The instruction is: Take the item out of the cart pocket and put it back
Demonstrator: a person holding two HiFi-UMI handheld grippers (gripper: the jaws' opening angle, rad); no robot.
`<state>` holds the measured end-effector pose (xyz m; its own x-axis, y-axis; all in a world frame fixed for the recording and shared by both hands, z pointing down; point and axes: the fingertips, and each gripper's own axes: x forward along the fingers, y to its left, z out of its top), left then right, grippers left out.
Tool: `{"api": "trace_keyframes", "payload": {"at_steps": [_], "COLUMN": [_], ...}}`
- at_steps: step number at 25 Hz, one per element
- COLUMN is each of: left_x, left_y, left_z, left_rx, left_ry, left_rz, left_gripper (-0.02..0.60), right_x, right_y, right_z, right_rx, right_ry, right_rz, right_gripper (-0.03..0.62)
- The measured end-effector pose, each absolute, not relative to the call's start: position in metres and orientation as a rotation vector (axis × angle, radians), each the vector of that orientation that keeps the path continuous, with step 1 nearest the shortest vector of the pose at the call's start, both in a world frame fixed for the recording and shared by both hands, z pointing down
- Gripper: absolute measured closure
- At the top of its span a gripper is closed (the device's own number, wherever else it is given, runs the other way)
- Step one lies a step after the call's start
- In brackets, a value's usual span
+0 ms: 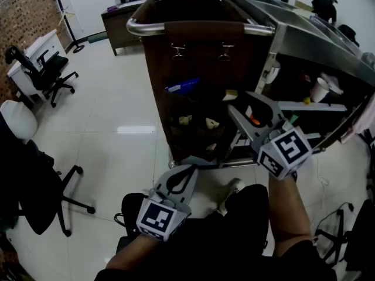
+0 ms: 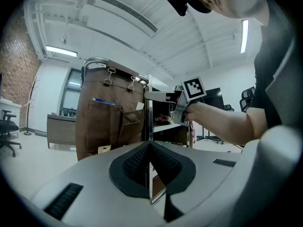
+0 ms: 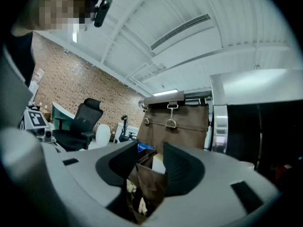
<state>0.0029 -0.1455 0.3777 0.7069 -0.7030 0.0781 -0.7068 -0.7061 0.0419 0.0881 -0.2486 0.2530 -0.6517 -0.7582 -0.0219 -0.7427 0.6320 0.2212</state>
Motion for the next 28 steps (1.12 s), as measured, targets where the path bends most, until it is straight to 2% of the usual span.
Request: {"api": "trace_keyframes", "payload": {"at_steps": [18, 21, 28], "left_x": [0.011, 0.011, 0.005], "left_y": [-0.136, -0.136, -0.136], "left_z": [0.383, 0.382, 0.381], "left_rx": [2.835, 2.837, 2.837], "left_ry": [-1.118, -1.120, -1.145], "left_rz": [0.106, 0.106, 0.098], "left_gripper": [0.581, 0.581, 0.581], "right_x": [0.076, 0.076, 0.077], "right_y": [-0.292, -0.294, -0.294], "right_z": [0.289, 0.288, 0.265], "right_rx": [1.007, 1.029, 1.090], "right_ry": [-2.648, -2.648, -2.708], "right_rz": [-0.319, -0.316, -0.297], "right_gripper": [0.407, 0.439, 0.459]}}
